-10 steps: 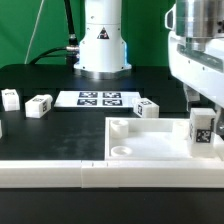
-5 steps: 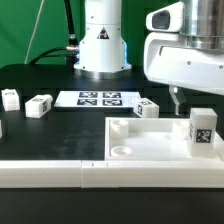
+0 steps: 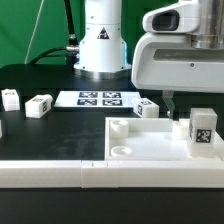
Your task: Assemble one leg
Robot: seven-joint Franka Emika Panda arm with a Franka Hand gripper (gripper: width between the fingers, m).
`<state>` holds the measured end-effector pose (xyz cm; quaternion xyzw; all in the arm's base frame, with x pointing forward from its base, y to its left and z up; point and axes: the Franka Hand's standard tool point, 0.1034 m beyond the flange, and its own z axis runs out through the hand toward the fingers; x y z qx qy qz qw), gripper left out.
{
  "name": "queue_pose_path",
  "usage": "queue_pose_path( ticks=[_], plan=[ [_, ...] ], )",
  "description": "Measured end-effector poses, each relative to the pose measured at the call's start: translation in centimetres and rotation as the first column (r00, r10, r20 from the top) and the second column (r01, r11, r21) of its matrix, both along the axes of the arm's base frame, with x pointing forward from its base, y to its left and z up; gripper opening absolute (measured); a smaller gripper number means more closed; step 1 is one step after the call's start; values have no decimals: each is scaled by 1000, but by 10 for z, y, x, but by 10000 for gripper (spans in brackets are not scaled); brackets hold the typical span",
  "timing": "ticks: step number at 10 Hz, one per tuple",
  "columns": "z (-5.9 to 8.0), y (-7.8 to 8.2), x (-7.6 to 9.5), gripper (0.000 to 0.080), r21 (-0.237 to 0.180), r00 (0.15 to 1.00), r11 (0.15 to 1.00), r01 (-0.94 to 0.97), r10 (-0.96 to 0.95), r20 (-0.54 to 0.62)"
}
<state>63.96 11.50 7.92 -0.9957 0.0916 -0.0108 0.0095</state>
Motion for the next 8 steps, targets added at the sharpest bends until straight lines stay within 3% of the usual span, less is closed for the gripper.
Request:
queue_pose_path(
  ticks=[3,4,5,6,7,8],
  plan=[
    [0,-2,2,649,-12,993,993,-115,115,13],
    [0,-2,2,560,-12,993,993,-114,114,13],
    [0,-3,2,412,-12,993,993,-114,114,13],
    [0,-3,2,412,-11,995,995,-101,101,13],
    [0,-2,2,287,-10,997,997,-75,75,12],
    [0,-3,2,291,-10,997,997,-75,75,12]
  ],
)
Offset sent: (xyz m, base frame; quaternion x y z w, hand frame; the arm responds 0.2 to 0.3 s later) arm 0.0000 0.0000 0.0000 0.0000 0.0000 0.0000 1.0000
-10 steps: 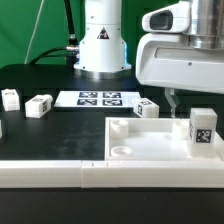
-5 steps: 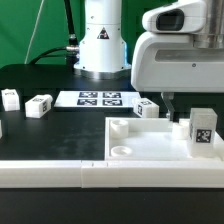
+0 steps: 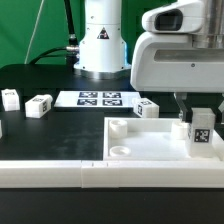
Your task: Assemble one leg
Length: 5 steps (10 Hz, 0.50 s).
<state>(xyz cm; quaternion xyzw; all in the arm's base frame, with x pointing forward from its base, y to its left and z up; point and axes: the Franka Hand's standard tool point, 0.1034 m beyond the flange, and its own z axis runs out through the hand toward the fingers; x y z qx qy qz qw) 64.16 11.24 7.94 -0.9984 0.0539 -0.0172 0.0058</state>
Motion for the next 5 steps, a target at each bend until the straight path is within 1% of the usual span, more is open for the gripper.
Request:
queue_pose_path(
  ticks=[2,3,4,5],
  plan=[
    [-1,-1,0,291,19,971,971,239,-239,-6],
    [-1,-2,0,291,33,922,922,386,-387,-4],
    [-1,-5,0,291,50,856,854,517,-518,-12],
    [-1,-5,0,291,57,815,814,579,-579,-19]
  ],
)
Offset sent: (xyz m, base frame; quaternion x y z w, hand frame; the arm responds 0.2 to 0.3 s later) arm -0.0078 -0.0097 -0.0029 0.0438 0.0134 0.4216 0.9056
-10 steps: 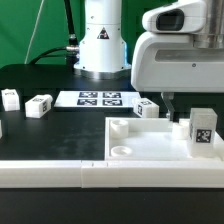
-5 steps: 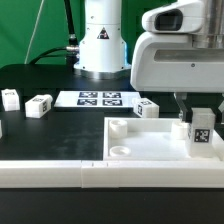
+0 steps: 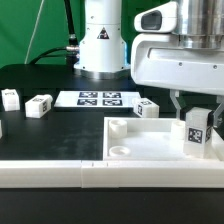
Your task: Assemble one leg
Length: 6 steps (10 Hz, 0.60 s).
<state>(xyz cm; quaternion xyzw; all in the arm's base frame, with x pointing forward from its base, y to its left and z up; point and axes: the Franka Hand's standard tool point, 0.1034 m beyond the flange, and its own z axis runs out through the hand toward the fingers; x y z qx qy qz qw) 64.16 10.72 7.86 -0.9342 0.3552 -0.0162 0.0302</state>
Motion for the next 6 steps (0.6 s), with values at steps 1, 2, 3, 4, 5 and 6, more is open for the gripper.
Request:
queue_pose_path(
  ticks=[1,2,3,4,5,6],
  plan=[
    [0,-1,0,291,10,993,993,115,-115,-6],
    [0,-1,0,291,12,984,984,180,-180,-10],
    [0,-2,-1,291,21,954,954,299,-298,-20],
    [0,-2,-1,291,25,919,919,393,-393,-29],
    [-1,-2,-2,291,32,869,869,495,-493,-39],
    [-1,-2,-3,291,37,797,796,604,-602,-50]
  ],
)
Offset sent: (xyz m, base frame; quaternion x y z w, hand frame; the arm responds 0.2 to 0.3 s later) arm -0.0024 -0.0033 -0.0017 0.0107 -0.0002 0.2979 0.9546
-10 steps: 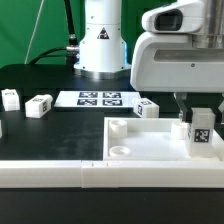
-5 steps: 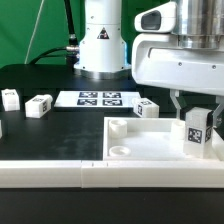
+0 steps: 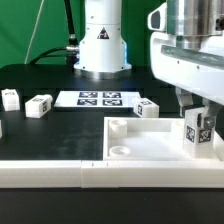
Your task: Assemble one leg
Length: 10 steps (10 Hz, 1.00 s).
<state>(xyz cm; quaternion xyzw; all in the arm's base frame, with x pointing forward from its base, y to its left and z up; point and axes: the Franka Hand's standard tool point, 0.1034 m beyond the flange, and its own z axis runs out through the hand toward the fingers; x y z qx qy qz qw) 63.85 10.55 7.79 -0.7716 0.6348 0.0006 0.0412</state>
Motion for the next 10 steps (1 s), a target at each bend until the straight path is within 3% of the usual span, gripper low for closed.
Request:
queue_pose_path(
  ticks=[5,6,7,8,9,10],
  plan=[
    [0,3,-1,291,20,928,928,371,-370,-29],
    [-1,3,-1,367,19,930,930,367,-367,-30],
    [-1,2,-2,367,16,948,948,319,-318,-29],
    [-1,1,-2,551,13,964,965,262,-262,-36],
    [-1,2,-2,621,12,981,981,192,-192,-33],
    [-1,4,-5,621,10,996,997,75,-74,-53]
  ],
)
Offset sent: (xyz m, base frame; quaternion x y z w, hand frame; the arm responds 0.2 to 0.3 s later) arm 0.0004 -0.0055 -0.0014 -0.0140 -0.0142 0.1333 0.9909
